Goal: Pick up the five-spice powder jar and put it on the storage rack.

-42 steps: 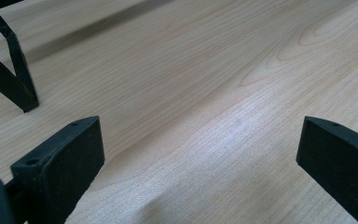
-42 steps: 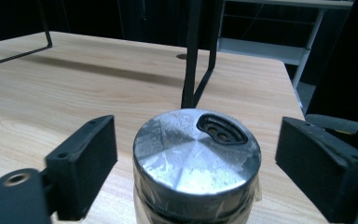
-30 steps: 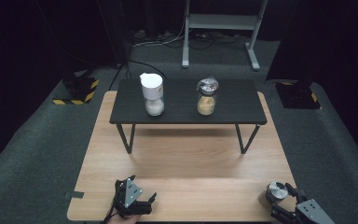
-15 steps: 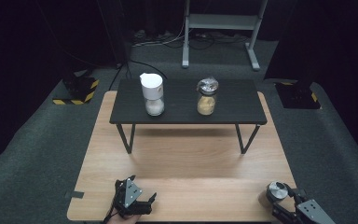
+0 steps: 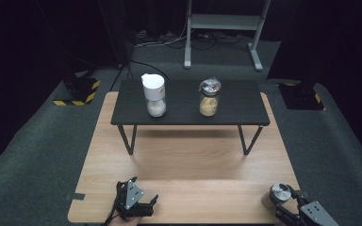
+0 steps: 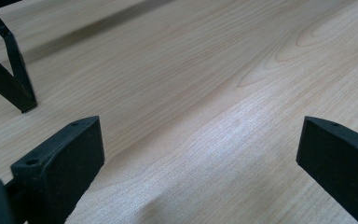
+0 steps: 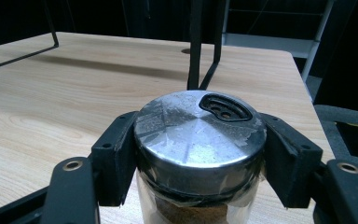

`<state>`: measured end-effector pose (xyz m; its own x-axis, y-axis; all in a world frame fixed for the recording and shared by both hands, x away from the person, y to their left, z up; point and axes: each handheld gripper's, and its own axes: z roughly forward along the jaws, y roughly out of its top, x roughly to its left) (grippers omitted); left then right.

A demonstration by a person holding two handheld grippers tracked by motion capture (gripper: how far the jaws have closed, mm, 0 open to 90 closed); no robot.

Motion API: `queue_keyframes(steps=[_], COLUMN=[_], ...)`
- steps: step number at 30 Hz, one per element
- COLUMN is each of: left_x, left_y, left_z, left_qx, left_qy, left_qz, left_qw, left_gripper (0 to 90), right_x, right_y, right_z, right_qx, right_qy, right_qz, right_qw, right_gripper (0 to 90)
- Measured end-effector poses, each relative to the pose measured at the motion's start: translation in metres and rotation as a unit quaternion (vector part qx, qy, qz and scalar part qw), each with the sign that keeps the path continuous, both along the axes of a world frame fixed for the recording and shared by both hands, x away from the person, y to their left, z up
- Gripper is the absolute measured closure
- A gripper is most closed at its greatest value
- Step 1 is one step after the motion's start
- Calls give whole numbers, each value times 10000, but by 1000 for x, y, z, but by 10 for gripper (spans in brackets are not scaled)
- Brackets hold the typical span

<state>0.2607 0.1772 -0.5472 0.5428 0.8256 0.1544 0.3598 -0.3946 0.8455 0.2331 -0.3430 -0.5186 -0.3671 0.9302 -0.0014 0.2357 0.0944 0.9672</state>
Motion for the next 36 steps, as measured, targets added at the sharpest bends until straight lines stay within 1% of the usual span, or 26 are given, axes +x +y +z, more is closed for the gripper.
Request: queue_keyframes(steps=[12,20,26,36], left_x=[0,0,0,0], left_y=[0,0,0,0], left_z=[0,0,0,0], left_qx=[-22,-12,12,15], left_qy=[3,-4,-2,0], left_qz=[3,6,-1,7], left_qw=[10000,10000,10000,10000], left_gripper=[10,9,9,9], right_x=[0,0,1,6], right_y=[1,0,4,10], right_z=[1,6,11,20], right_qx=[-58,-42,-49,-37], right_qy=[-3,-97,-179,-254], right_qz=[-6,-57,-18,33], right_qw=[10000,9999,9998,9997], right_gripper=[343,343,343,343])
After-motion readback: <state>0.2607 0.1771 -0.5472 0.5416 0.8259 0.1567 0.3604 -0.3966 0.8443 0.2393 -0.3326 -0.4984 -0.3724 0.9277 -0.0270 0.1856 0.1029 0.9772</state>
